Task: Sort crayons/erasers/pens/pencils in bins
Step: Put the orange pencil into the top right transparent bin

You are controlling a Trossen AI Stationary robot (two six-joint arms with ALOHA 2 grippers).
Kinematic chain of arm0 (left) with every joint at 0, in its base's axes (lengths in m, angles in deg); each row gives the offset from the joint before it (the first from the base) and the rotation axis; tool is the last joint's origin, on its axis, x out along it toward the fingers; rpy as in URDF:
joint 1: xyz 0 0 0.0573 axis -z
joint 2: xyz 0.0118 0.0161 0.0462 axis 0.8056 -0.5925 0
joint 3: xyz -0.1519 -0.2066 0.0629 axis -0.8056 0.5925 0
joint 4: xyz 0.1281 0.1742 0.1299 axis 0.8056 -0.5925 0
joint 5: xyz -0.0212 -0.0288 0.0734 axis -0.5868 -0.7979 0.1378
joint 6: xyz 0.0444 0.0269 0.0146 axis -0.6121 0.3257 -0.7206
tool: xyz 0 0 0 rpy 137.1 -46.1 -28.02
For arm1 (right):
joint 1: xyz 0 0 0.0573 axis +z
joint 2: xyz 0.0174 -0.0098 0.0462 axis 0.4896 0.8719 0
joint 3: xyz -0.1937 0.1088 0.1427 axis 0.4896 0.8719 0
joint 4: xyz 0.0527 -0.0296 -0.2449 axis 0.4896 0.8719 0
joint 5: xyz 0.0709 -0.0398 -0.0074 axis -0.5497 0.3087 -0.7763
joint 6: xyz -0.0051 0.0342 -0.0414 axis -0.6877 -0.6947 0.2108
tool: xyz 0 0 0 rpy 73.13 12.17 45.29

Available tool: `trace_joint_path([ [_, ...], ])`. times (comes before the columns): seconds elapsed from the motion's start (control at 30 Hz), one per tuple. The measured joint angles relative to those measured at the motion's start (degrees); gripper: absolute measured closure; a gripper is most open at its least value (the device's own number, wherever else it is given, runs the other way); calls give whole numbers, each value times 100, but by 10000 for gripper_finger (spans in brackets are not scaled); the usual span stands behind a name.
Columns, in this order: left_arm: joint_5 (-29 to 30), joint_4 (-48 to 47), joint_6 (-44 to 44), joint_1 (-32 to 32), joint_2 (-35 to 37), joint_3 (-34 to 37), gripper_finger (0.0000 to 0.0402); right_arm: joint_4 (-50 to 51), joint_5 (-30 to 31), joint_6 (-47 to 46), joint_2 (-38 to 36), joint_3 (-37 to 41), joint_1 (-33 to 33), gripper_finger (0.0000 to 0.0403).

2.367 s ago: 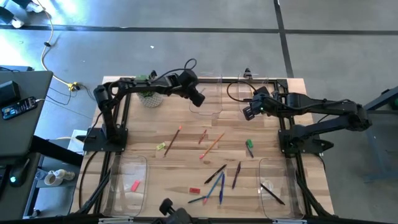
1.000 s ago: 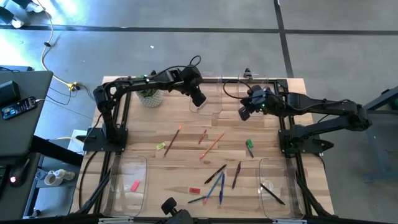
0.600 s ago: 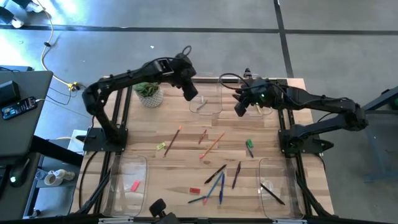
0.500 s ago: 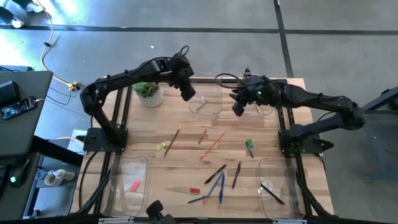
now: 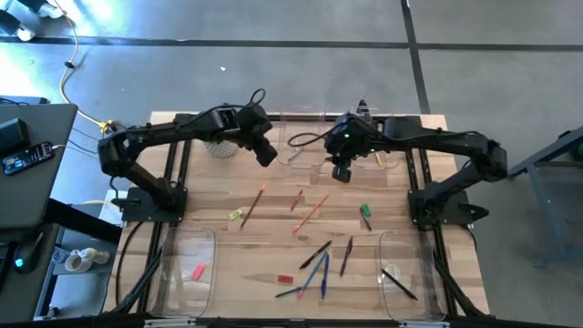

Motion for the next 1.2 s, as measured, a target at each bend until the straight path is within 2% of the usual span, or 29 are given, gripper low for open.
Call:
trace_joint_path([
  [0.53, -2, -73, 385, 325, 164, 872, 353, 639, -696, 1563, 997, -254, 179, 304],
  [0.87, 261, -762, 230, 508, 162, 872, 353, 614, -615, 2222, 1688, -254, 913, 304],
  [0.97, 306, -913, 155, 500, 159, 872, 353, 524, -431, 2275, 1849, -254, 1109, 304],
  [1.2, 306, -912, 94, 504, 159, 872, 353, 344, -419, 2273, 2277, -254, 1373, 304],
])
